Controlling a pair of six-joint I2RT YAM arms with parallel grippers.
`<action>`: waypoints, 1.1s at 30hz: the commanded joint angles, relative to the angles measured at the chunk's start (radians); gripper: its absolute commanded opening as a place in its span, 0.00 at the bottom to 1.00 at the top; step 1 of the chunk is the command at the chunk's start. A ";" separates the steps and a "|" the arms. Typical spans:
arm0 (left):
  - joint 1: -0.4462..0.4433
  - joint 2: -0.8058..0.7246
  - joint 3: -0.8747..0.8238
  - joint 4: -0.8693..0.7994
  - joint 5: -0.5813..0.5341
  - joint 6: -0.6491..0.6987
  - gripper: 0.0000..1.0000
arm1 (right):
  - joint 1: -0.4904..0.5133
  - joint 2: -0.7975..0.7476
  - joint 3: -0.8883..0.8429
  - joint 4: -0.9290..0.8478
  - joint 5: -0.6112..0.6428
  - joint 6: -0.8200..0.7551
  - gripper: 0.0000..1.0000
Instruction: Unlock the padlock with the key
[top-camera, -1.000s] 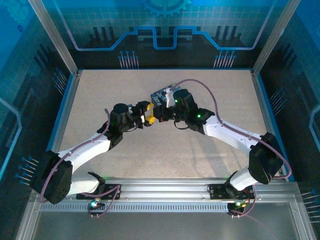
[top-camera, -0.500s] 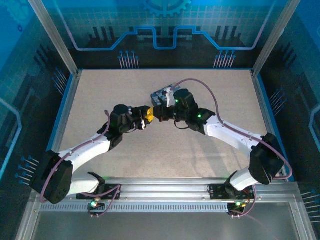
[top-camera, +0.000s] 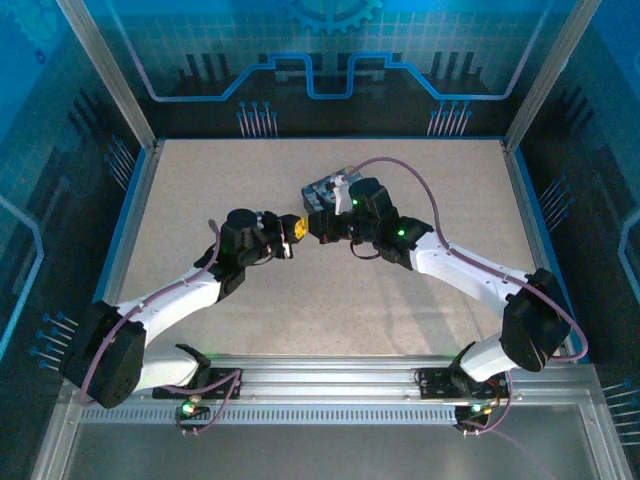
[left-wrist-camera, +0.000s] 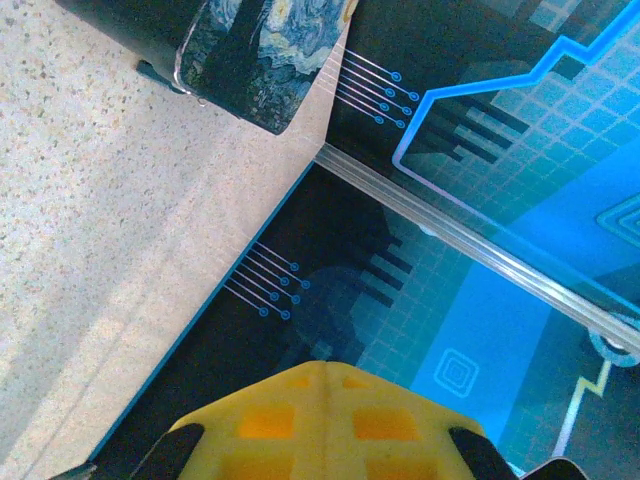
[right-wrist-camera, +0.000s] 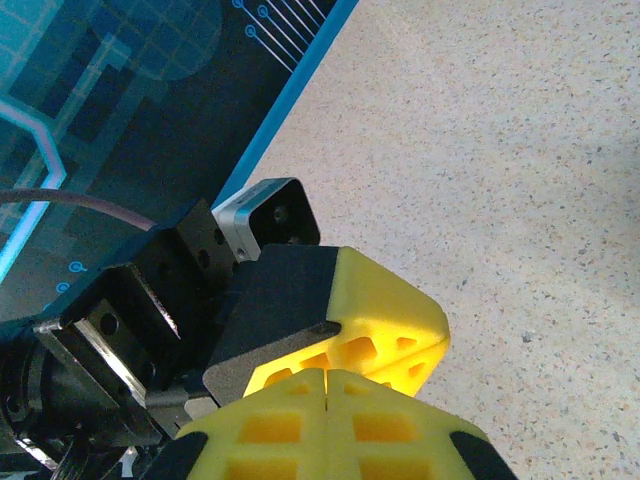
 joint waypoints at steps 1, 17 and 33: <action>-0.001 -0.023 0.014 -0.040 -0.013 0.097 0.00 | -0.005 -0.038 -0.012 0.029 0.001 0.013 0.03; -0.022 -0.147 0.306 -0.195 -0.102 1.170 0.00 | -0.087 -0.133 -0.105 0.317 -0.204 0.063 0.51; -0.022 -0.132 0.265 0.094 0.017 1.218 0.00 | -0.099 -0.097 -0.084 0.535 -0.320 0.187 0.56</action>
